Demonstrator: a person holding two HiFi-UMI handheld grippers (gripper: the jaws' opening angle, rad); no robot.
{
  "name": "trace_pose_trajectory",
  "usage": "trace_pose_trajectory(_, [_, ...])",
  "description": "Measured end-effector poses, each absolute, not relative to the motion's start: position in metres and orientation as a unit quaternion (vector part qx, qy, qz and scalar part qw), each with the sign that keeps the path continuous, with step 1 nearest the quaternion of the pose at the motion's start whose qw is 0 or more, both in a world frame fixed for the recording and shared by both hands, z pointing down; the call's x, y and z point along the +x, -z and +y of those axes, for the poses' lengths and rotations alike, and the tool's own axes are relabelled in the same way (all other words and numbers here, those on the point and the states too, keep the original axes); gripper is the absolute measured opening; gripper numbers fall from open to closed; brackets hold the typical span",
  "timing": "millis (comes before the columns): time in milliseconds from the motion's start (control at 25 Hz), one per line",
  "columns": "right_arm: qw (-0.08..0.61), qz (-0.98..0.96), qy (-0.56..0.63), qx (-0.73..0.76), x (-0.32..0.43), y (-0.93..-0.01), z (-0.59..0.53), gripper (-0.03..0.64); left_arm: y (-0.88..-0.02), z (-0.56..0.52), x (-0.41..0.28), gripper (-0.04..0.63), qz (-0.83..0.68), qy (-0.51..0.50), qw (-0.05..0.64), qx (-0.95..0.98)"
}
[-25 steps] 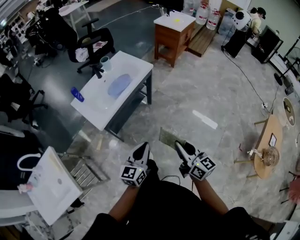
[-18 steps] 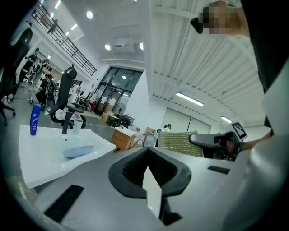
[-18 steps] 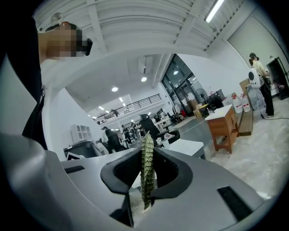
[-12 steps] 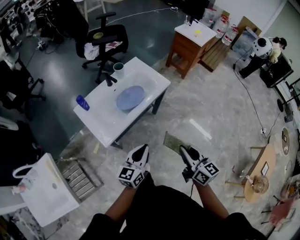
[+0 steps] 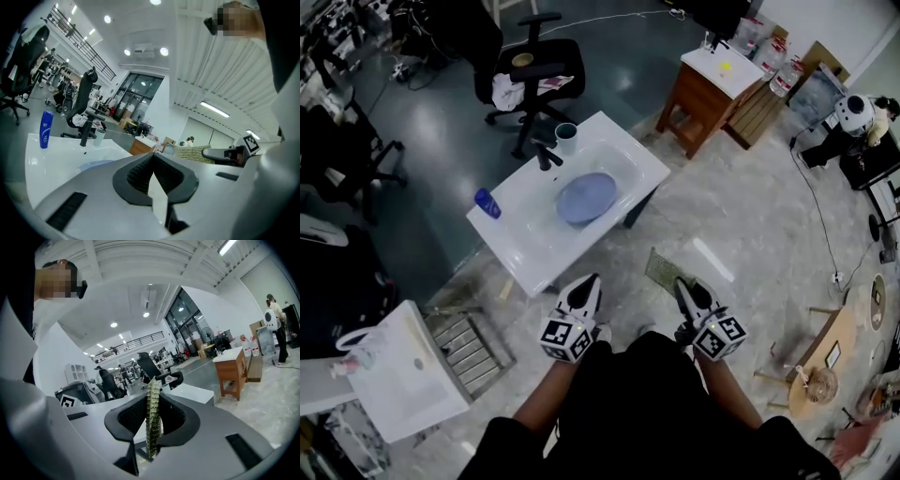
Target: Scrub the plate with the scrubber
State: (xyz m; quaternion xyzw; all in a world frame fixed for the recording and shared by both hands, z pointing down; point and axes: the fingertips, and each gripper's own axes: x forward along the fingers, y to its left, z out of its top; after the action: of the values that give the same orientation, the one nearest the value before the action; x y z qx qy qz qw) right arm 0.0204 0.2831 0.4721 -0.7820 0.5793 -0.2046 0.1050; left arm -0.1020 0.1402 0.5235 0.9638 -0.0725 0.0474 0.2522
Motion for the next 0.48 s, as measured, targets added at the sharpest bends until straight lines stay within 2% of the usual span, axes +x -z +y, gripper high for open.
trace_pose_trajectory(280, [0.114, 0.627, 0.213, -0.74, 0.029, -0.483, 0.229, 0.061, -0.529, 0.111, -0.104, 0.005, -0.123, -0.047, 0.255, 0.958])
trace_pose_trajectory(480, [0.112, 0.673, 0.207, -0.701, 0.072, -0.485, 0.176, 0.061, -0.538, 0.078, -0.074, 0.004, -0.171, -0.05, 0.253, 0.951])
